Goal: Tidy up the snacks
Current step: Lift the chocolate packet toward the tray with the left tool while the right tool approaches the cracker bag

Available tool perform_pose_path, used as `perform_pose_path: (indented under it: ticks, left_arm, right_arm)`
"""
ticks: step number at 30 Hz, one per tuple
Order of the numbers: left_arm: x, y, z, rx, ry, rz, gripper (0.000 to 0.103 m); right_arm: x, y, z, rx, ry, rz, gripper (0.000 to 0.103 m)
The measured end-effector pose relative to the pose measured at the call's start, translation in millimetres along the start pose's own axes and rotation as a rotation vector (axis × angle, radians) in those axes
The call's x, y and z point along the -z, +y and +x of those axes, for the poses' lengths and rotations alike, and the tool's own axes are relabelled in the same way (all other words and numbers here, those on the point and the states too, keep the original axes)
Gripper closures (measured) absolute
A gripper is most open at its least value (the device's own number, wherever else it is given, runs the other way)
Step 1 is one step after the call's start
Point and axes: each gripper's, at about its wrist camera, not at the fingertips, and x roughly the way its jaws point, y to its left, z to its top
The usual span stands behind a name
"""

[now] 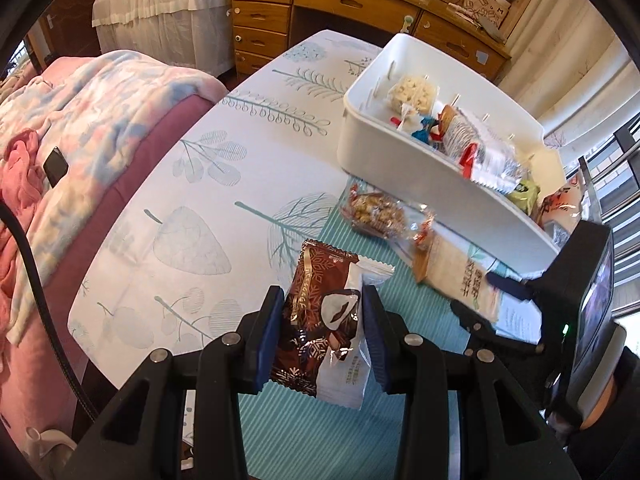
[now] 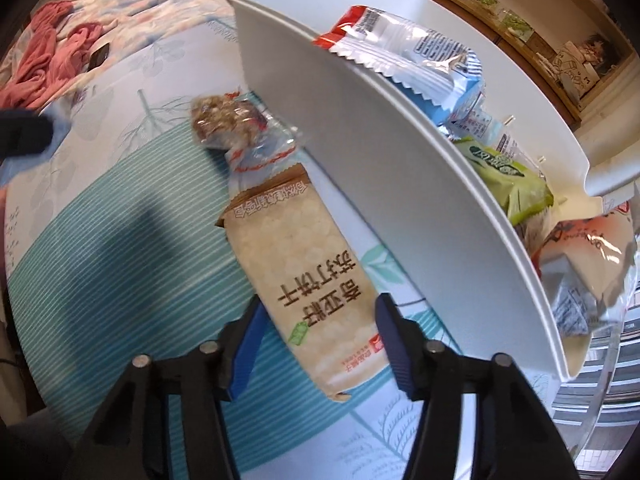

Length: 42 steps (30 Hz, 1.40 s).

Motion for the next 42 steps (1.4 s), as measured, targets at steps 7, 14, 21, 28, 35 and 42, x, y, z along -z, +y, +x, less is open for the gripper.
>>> perform_pose_path:
  ticks: [7,14,21,28,35,42]
  left_arm:
    - [-12,-24,-22,0.003,-0.021,0.034,0.065]
    - [-27,-46,-44,-0.007,-0.05,0.071,0.065]
    - [-30,-51,-51,-0.019,-0.067,0.08,0.065]
    - [-31,-54,-46,0.006,-0.054,0.1,0.065]
    - [-33,-50,-44,0.039,-0.051,0.125,0.065]
    - [-40,-36,-46,0.052,-0.051,0.137,0.065]
  right_arm:
    - [10,-6,-9,-0.037,0.03,0.037,0.068]
    - [20,-31,-8,-0.167,0.077,0.19,0.103]
    - [33,-48,-17,-0.197,0.043,0.234,0.103]
    - [44,-67,-26,-0.198,-0.019,0.271,0.103]
    - [45,-67,-32,-0.167,-0.092,0.248,0.04]
    - [31,-53,-4,-0.12,-0.039,0.197,0.025]
